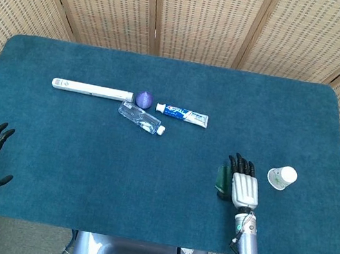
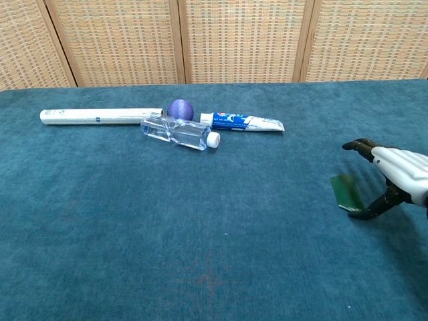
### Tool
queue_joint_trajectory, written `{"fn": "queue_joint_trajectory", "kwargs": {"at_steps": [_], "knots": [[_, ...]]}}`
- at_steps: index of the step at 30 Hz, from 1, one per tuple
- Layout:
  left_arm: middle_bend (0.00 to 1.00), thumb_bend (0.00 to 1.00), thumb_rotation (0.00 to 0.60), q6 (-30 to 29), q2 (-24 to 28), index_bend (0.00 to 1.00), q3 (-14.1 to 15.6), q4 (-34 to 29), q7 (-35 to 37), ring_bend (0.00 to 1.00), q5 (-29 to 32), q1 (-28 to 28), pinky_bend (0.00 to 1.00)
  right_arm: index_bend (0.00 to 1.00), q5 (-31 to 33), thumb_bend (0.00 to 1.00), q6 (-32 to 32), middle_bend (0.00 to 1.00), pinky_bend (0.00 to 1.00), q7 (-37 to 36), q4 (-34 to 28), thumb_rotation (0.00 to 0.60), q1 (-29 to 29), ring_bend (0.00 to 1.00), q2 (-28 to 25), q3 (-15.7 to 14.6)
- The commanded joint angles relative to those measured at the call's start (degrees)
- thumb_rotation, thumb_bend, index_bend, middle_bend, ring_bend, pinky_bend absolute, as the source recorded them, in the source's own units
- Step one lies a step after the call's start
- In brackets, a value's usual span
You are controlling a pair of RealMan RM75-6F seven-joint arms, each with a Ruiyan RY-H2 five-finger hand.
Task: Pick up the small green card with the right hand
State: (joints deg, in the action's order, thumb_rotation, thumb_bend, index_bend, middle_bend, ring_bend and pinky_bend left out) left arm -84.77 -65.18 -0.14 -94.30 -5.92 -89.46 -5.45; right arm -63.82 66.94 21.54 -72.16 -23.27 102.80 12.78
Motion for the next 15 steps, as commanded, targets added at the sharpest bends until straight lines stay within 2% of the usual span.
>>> {"fn": "queue_joint_trajectory", "kwargs": {"at_steps": [1,15], "knots": [[0.00,0.08,0.600,-0.1,0.0,0.00,0.0,-0.1,0.0,0.00,-0.1,0.0,0.00,0.00,0.3,0.20,-0.2,0.00,0.00,0.2,0.2,0.600,-0.2,0.00,-0.2,0.2],[0.00,0.07,0.600,-0.3,0.0,0.00,0.1,-0.2,-0.1,0.00,-0.3,0.1,0.00,0.00,1.9,0.21,-1.0,0.00,0.00,1.2,0.1,0.600,-1.3,0.00,-1.3,1.4]]}}
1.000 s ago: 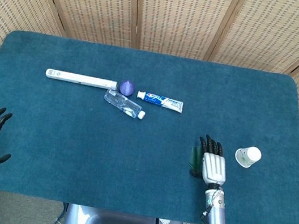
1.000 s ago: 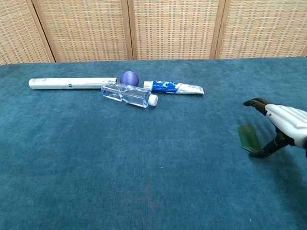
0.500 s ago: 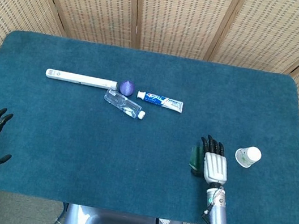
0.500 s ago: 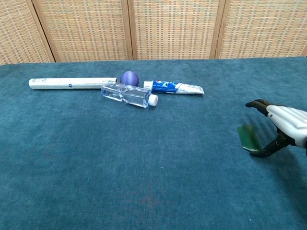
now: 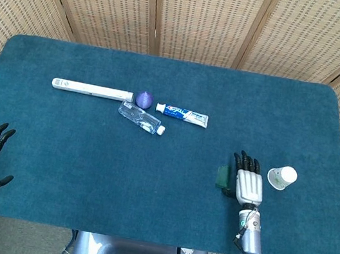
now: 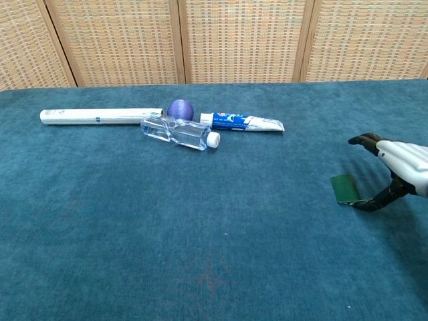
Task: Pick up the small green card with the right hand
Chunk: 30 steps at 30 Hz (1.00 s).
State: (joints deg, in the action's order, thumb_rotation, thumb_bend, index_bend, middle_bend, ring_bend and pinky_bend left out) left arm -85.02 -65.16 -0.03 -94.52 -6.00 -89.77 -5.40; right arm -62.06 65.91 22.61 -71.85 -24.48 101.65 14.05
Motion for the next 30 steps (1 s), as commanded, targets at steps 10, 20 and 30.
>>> {"fn": "queue_joint_trajectory", "kwargs": {"at_steps": [10,20,30], "knots": [[0.00,0.08,0.600,-0.1,0.0,0.00,0.1,-0.1,0.1,0.00,-0.2,0.0,0.00,0.00,0.6,0.21,0.4,0.00,0.00,0.9,-1.5,0.600,-0.5,0.00,-0.8,0.2],[0.00,0.08,0.600,-0.1,0.1,0.00,0.1,-0.1,0.1,0.00,-0.2,0.0,0.00,0.00,1.0,0.21,0.2,0.00,0.00,1.7,-2.3,0.600,-1.0,0.00,-1.0,-0.1],[0.00,0.08,0.600,0.0,0.0,0.00,0.1,-0.1,0.2,0.00,-0.2,-0.1,0.00,0.32,0.8,0.21,0.1,0.00,0.00,1.9,-1.8,0.600,-0.9,0.00,-0.6,-1.4]]}}
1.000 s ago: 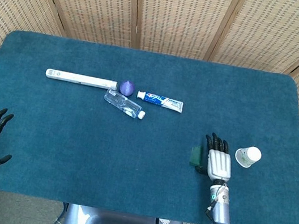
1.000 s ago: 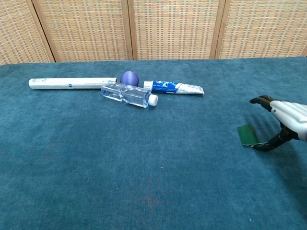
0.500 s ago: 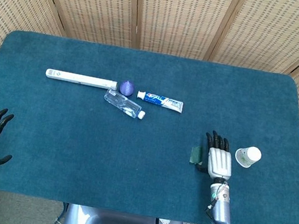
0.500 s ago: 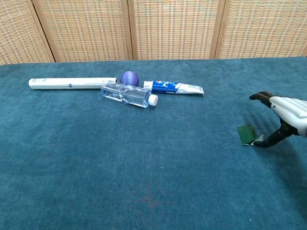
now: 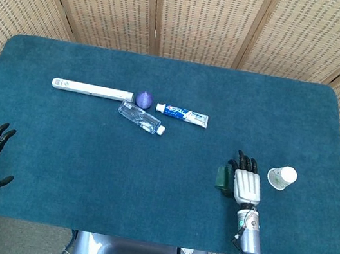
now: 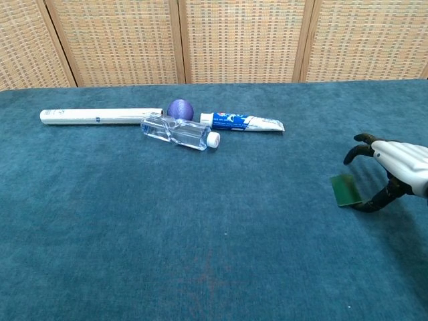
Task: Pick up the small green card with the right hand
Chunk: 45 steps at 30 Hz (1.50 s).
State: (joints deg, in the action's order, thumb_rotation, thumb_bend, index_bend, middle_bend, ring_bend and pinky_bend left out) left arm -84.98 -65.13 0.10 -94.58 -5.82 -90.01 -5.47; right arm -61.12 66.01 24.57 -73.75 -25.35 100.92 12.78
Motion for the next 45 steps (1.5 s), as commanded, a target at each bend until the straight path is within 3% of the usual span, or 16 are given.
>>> {"fn": "queue_joint_trajectory", "kwargs": {"at_steps": [1,8,19,45], "knots": [[0.00,0.08,0.600,-0.1,0.0,0.00,-0.1,0.0,0.1,0.00,0.1,0.0,0.00,0.35,-0.3,0.21,0.2,0.00,0.00,-0.4,0.3,0.600,0.0,0.00,0.3,-0.1],[0.00,0.08,0.600,0.0,0.0,0.00,-0.1,0.1,0.0,0.00,0.1,0.0,0.00,0.46,-1.2,0.21,0.7,0.00,0.00,-1.3,1.2,0.600,-0.3,0.00,0.8,-0.1],[0.00,0.08,0.600,0.1,-0.1,0.00,0.0,0.2,-0.1,0.00,0.2,-0.1,0.00,0.53,-0.1,0.27,-0.2,0.00,0.00,-0.6,1.1,0.600,-0.6,0.00,0.6,-0.2],[0.00,0.08,0.600,0.0,-0.1,0.00,0.0,0.0,-0.1,0.00,-0.1,-0.1,0.00,0.57,1.2,0.39,-0.9,0.00,0.00,0.8,-0.6,0.600,-0.6,0.00,-0.5,-0.9]]}}
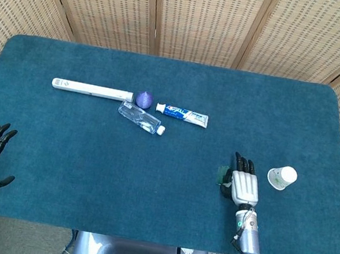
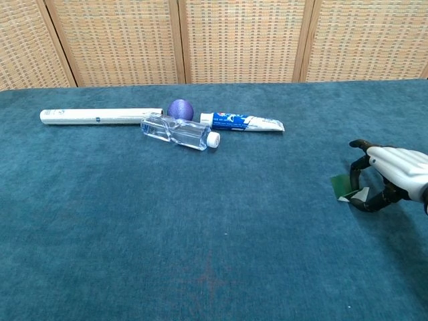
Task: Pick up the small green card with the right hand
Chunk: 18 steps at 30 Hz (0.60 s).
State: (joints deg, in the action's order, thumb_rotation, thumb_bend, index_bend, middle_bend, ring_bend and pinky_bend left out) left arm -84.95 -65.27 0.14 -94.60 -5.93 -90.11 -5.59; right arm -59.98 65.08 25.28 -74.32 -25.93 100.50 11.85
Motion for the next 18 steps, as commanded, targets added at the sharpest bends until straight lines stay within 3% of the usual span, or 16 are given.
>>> {"fn": "queue_joint_trajectory", "kwargs": {"at_steps": [1,18], "knots": [[0.00,0.08,0.600,0.0,0.0,0.00,0.0,0.0,0.1,0.00,0.0,0.0,0.00,0.58,0.1,0.39,0.0,0.00,0.00,0.1,-0.2,0.600,0.0,0.00,-0.1,-0.1],[0.00,0.08,0.600,-0.2,0.1,0.00,0.2,-0.1,0.1,0.00,-0.5,0.0,0.00,0.64,0.5,0.41,0.7,0.02,0.00,1.0,-2.2,0.600,0.5,0.00,-1.2,-0.7]]}}
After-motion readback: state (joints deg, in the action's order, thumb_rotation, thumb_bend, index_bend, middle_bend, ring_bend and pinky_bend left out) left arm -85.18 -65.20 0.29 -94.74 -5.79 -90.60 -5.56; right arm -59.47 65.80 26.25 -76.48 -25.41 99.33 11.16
